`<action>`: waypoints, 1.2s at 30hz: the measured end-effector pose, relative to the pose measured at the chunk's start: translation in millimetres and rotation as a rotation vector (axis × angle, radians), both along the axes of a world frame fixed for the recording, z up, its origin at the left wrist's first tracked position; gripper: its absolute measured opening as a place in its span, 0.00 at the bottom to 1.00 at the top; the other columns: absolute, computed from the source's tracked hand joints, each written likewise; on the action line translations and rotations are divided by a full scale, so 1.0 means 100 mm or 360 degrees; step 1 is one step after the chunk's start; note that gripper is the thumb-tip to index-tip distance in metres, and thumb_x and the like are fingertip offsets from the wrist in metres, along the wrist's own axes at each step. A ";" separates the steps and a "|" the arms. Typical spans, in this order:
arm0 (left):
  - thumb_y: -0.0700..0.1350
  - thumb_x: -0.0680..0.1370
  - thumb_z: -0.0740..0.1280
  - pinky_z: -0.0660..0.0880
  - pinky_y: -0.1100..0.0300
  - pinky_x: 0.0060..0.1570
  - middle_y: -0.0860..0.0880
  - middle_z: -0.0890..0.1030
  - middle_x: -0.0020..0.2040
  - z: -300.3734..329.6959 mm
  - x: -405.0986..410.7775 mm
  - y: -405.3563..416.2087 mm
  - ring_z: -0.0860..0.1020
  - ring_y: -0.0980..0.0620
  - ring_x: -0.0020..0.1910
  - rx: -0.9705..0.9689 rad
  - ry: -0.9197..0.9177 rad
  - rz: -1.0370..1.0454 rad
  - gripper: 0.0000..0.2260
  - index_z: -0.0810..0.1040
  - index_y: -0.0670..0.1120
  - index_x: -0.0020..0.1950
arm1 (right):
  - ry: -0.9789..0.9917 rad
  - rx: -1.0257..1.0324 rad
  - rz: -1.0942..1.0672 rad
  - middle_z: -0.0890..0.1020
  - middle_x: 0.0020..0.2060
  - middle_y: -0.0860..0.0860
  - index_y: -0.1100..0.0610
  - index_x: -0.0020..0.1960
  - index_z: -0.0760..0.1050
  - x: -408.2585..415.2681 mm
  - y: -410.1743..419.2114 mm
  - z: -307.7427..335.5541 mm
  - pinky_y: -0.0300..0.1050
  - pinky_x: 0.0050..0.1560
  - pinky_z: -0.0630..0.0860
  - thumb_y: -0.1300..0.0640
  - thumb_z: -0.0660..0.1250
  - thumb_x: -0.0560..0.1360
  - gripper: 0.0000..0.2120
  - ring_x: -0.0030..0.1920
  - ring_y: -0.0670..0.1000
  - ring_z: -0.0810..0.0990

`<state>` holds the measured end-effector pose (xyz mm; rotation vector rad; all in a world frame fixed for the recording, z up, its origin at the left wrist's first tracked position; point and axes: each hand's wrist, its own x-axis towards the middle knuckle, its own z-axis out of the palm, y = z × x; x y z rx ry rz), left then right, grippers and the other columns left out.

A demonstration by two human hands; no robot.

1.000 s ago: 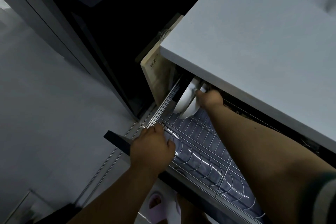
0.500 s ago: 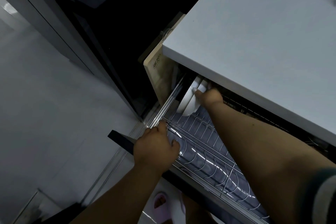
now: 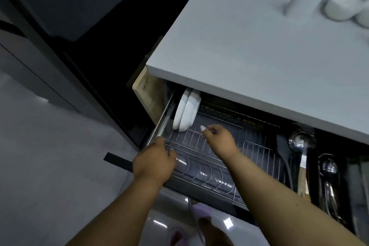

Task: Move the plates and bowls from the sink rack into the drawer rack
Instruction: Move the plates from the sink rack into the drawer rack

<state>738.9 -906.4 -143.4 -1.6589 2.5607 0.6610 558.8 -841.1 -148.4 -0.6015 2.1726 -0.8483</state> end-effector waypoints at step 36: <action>0.52 0.77 0.59 0.76 0.57 0.45 0.51 0.80 0.46 1.54 -2.70 3.95 0.78 0.49 0.46 -0.0031 0.0312 -0.1447 0.07 0.74 0.51 0.50 | 0.0959 -0.0310 -0.1240 0.78 0.40 0.45 0.52 0.49 0.76 -1.50 5.54 2.23 0.36 0.36 0.69 0.46 0.61 0.78 0.10 0.39 0.42 0.74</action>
